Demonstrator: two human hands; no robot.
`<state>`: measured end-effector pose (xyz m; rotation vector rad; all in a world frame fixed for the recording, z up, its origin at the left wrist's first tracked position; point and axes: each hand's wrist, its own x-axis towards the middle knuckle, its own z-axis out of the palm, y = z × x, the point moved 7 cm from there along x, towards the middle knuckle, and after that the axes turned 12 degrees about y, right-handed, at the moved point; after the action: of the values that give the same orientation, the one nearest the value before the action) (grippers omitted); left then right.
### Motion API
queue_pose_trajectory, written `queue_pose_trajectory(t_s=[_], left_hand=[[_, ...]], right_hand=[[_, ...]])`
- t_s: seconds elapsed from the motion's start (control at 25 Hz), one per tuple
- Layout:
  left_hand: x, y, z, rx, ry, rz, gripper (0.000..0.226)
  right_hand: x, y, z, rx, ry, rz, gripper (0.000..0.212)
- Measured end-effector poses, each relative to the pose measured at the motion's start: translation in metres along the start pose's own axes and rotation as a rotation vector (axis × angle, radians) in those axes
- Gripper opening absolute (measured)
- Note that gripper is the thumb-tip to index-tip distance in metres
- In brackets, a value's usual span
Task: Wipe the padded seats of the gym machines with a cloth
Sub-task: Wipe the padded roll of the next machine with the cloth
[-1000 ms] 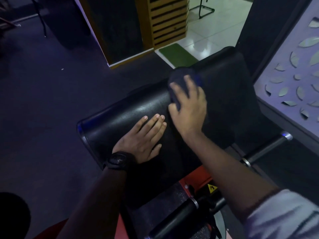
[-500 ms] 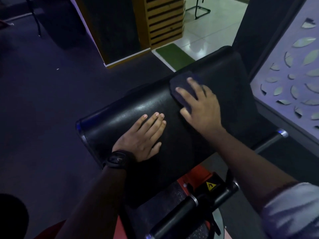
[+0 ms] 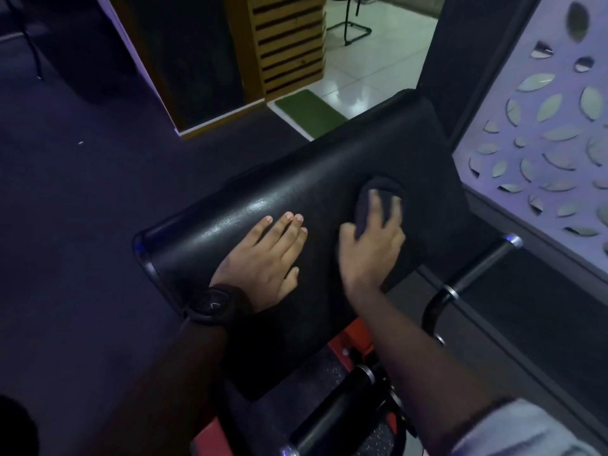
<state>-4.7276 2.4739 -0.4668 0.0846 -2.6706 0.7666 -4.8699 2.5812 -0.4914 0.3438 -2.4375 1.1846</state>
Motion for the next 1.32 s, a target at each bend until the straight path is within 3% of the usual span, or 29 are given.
queue_pose_trajectory(t_s=[0.12,0.16,0.2,0.28,0.32,0.44,0.48,0.52,0.6,0.64,0.68,0.84,0.88,0.92,1.0,1.04,1.08,1.2,1.24,1.28,1.32], left_hand=[[0.015,0.001,-0.001,-0.009,0.022,-0.01,0.066],[0.022,0.0,0.0,-0.002,0.023,-0.015,0.066],[0.03,-0.001,0.001,-0.002,0.014,-0.017,0.066],[0.044,-0.001,0.005,-0.006,0.006,-0.023,0.067],[0.048,-0.001,0.008,-0.009,0.013,-0.032,0.068],[0.049,0.004,0.014,-0.014,0.005,-0.054,0.076],[0.049,0.004,0.015,-0.011,0.008,-0.053,0.079],[0.049,0.004,0.015,-0.011,0.009,-0.048,0.08],[0.048,0.004,0.014,-0.015,0.007,-0.049,0.081],[0.048,0.003,0.014,-0.012,0.004,-0.055,0.08],[0.048,0.003,0.015,-0.01,-0.005,-0.061,0.08],[0.046,0.002,0.015,-0.01,0.001,-0.069,0.078],[0.046,0.003,0.015,-0.016,-0.009,-0.076,0.078],[0.045,0.003,0.016,-0.021,-0.016,-0.082,0.078],[0.045,0.002,0.016,-0.025,-0.004,-0.087,0.077],[0.045,0.002,0.015,-0.026,0.004,-0.086,0.077],[0.045,0.002,0.015,-0.026,0.011,-0.083,0.077],[0.046,0.001,0.016,-0.003,0.023,-0.088,0.078],[0.046,0.002,0.016,0.004,0.018,-0.093,0.078],[0.045,0.003,0.017,0.003,0.01,-0.098,0.078],[0.045,0.003,0.017,0.005,0.002,-0.098,0.079]], right_hand=[[-0.019,-0.016,0.002,-0.053,-0.178,-0.831,0.068],[0.001,-0.006,0.002,-0.063,-0.161,-0.858,0.067],[0.023,0.004,0.002,-0.062,-0.145,-0.689,0.067],[0.036,0.025,-0.004,-0.017,-0.089,-0.107,0.069],[0.025,0.018,-0.004,-0.064,-0.075,-0.093,0.07],[-0.001,-0.003,-0.001,-0.085,-0.158,-0.844,0.068],[0.013,-0.001,-0.001,-0.061,-0.158,-0.889,0.067],[0.032,0.002,-0.002,-0.045,-0.136,-0.769,0.066],[0.045,0.007,0.003,0.03,-0.1,-0.298,0.064],[0.036,-0.001,0.005,0.049,-0.104,-0.158,0.063],[0.022,-0.016,0.005,0.038,-0.099,-0.175,0.062],[0.027,-0.033,0.015,-0.008,-0.124,-0.737,0.059],[0.043,-0.03,0.016,-0.025,-0.104,-0.766,0.059],[0.058,-0.026,0.02,-0.019,-0.094,-0.677,0.059],[0.071,-0.022,0.02,0.022,-0.056,-0.316,0.057],[0.067,-0.03,0.018,0.019,-0.033,-0.257,0.057],[0.06,-0.04,0.018,0.007,-0.011,-0.345,0.056],[0.052,-0.053,0.022,0.064,-0.063,-0.987,0.053],[0.065,-0.051,0.022,0.058,-0.077,-1.064,0.054],[0.081,-0.045,0.024,0.035,-0.085,-0.981,0.055],[0.099,-0.035,0.026,0.026,-0.083,-0.737,0.056]])
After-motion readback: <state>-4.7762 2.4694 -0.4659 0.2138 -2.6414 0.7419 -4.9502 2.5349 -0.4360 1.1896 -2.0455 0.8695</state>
